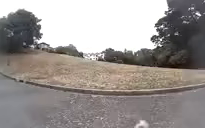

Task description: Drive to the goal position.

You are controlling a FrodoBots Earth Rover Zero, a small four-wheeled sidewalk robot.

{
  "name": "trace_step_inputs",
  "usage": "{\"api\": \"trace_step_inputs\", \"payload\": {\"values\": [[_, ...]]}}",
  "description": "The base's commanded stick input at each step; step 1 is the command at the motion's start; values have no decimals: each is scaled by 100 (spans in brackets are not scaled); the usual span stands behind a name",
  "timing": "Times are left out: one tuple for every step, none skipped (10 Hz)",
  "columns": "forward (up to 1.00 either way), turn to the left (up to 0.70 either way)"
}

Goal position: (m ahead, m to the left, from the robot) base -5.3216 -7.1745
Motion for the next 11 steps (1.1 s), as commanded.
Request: {"api": "trace_step_inputs", "payload": {"values": [[45,27],[45,27],[45,27],[45,27],[45,27],[45,27],[45,27],[45,27],[45,27],[45,27],[45,27]]}}
